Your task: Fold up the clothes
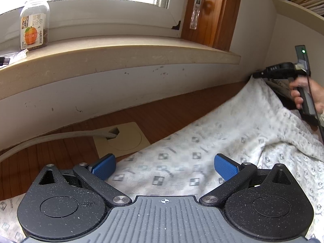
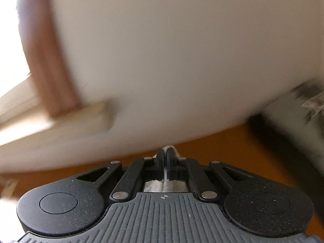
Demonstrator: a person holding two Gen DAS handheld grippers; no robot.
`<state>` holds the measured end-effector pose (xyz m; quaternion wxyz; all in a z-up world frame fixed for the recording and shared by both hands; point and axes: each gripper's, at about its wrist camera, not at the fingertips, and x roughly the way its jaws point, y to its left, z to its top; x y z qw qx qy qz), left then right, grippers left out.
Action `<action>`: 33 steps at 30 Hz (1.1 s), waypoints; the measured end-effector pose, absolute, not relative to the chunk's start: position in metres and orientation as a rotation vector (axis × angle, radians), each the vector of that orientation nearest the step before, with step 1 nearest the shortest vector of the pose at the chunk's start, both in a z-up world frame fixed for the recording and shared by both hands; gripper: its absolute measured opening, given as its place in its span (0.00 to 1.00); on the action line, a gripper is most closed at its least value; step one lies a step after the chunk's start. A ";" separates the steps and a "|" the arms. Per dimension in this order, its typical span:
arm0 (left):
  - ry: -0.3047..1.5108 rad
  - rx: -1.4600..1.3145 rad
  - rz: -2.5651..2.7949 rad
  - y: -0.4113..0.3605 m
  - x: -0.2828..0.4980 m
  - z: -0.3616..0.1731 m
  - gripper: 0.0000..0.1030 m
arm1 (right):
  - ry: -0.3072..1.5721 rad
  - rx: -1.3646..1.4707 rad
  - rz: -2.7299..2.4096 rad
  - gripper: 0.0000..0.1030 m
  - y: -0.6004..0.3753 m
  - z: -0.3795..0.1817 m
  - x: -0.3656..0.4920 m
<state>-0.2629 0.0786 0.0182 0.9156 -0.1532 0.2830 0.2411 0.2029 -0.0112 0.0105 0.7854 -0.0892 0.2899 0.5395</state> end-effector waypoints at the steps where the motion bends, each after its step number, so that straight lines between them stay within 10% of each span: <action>1: 0.583 -0.315 0.496 0.079 -0.263 0.018 1.00 | 0.622 -0.204 1.151 0.03 -0.008 0.008 0.204; 7: 0.584 -0.318 0.497 0.079 -0.263 0.018 1.00 | 0.586 -0.310 1.120 0.42 0.003 -0.003 0.186; 33: 0.594 -0.236 0.519 0.068 -0.259 0.021 1.00 | 0.525 -0.446 1.501 0.47 -0.081 -0.032 0.070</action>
